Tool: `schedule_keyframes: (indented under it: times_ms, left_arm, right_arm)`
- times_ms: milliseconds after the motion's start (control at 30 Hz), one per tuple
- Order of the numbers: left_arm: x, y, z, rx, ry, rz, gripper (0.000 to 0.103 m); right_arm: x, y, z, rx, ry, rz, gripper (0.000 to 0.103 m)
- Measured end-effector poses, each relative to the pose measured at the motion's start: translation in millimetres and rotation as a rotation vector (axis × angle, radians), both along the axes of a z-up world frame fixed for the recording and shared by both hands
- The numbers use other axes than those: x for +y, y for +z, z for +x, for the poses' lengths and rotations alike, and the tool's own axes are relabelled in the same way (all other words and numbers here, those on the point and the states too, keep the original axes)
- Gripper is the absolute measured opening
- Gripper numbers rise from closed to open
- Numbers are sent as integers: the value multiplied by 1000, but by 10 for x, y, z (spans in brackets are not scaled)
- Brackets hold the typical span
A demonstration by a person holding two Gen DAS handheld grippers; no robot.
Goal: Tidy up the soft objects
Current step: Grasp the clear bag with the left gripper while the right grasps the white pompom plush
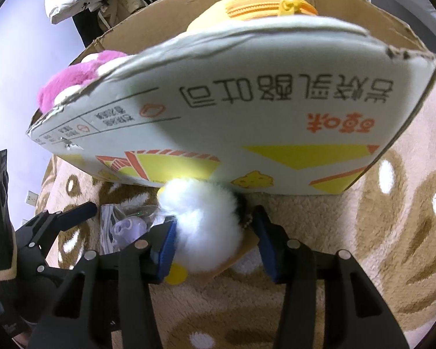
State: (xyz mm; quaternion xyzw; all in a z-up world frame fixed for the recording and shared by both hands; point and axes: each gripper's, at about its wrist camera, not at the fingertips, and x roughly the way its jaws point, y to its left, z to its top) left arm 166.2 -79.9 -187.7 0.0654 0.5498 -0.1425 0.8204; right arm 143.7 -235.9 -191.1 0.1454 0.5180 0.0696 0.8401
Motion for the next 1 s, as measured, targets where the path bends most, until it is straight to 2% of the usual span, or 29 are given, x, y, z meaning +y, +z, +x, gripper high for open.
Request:
schedule_keyframes:
  times_ms: [200,433,733,833,1000]
  left_arm:
    - [-123,-29,-59,-8,-31,4,97]
    - [-220,-8,-107,3,-43,-39,97]
    - [-147,7,-72,15,-30,-76,97]
    - [-133,31,-62,27,-32,-93,97]
    - [-171,1,-57,23,-38,-79,97]
  right_arm:
    - [34,22,-14,3,11,-15,51]
    - [-27,53,-25,5,20,25,42]
    - [-182,134,-58,6,17,82,41]
    - [-234,187,-74,3,16,73,41]
    - [-316,258,-103,-4,15,51,41]
